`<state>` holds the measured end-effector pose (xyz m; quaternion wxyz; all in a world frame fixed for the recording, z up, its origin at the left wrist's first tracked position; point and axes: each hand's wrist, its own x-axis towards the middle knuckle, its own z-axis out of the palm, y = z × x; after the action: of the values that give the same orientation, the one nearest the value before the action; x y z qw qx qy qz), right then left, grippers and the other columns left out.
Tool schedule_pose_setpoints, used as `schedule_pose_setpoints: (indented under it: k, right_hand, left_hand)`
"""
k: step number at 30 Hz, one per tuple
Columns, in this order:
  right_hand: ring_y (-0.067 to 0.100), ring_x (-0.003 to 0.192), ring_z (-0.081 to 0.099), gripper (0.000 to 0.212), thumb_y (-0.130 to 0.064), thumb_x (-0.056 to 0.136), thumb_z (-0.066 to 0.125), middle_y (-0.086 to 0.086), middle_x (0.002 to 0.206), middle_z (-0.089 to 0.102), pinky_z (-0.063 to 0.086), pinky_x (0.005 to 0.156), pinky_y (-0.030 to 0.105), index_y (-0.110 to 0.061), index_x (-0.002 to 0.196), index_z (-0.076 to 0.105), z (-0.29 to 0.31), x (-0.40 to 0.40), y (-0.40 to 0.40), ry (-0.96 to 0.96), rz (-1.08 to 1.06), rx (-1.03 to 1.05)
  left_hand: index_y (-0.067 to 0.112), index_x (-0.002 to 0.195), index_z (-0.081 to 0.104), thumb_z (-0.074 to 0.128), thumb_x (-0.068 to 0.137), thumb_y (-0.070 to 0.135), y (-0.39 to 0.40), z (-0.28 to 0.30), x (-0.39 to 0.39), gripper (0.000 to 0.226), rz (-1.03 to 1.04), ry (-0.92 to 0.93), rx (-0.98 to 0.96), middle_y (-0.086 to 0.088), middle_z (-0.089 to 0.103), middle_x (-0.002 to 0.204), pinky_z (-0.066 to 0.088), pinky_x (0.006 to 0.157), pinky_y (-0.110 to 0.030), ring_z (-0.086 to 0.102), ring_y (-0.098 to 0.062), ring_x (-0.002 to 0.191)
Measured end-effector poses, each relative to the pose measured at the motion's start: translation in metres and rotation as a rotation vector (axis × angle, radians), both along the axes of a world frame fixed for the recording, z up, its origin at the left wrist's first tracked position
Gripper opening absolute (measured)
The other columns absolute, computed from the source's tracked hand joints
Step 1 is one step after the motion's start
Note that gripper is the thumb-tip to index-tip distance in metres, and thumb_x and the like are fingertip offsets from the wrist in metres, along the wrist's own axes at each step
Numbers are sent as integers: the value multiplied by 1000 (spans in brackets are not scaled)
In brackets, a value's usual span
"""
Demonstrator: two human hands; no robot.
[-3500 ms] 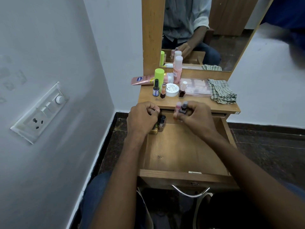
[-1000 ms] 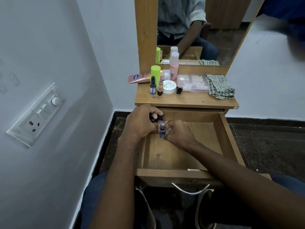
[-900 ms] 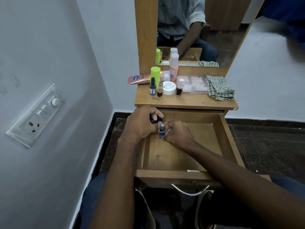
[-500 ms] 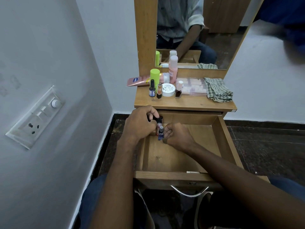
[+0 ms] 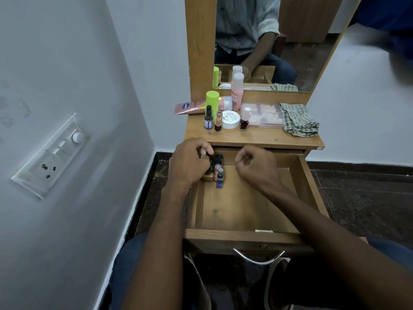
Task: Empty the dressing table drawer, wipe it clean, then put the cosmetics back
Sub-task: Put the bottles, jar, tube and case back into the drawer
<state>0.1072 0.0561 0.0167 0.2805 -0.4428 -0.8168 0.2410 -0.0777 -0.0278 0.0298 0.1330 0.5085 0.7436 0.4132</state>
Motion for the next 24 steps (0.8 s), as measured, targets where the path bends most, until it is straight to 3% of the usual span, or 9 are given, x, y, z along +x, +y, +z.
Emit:
schedule_pose_setpoints:
  k: [4,7,13,16,21,24]
  right_hand:
    - [6,71,62,8,-14,84,71,-11,78,65,58,65,31,-20,88,67,27,-3,16,252,-166,200]
    - [11,73,63,17,-18,82,76,-6,80,65,57,67,33,-20,93,63,45,-11,34,368,-272,191]
    - [6,72,61,36,-26,76,87,-9,76,64,48,66,27,-23,107,67,49,-25,56,284,-263,38]
    - [10,74,63,30,-27,76,86,-6,77,68,47,65,28,-27,103,72,46,-29,59,265,-282,32]
    - [8,73,61,14,-20,76,82,-6,78,68,56,72,35,-24,85,72,43,-27,56,274,-263,83]
    - [5,73,59,18,-17,77,83,-5,88,67,58,70,30,-22,86,68,44,-21,46,329,-207,128]
  left_hand:
    - [32,83,71,64,81,3,4,4,10,30,-60,48,19,16,64,82,43,61,-24,56,-5,66]
    - [32,82,70,66,82,2,6,5,14,30,-96,95,10,15,63,84,41,61,-23,56,-4,69]
    - [34,80,68,65,82,5,5,6,12,30,-66,111,-3,15,64,88,42,63,-26,57,-3,75]
    - [35,80,69,65,83,5,5,5,13,30,-64,109,-3,16,65,89,46,65,-28,58,-3,76]
    - [34,81,70,65,82,3,5,4,11,32,-50,86,17,17,63,85,45,63,-28,55,-3,71]
    - [33,84,72,65,81,0,4,4,10,34,-11,34,60,18,63,83,43,63,-25,54,-2,69]
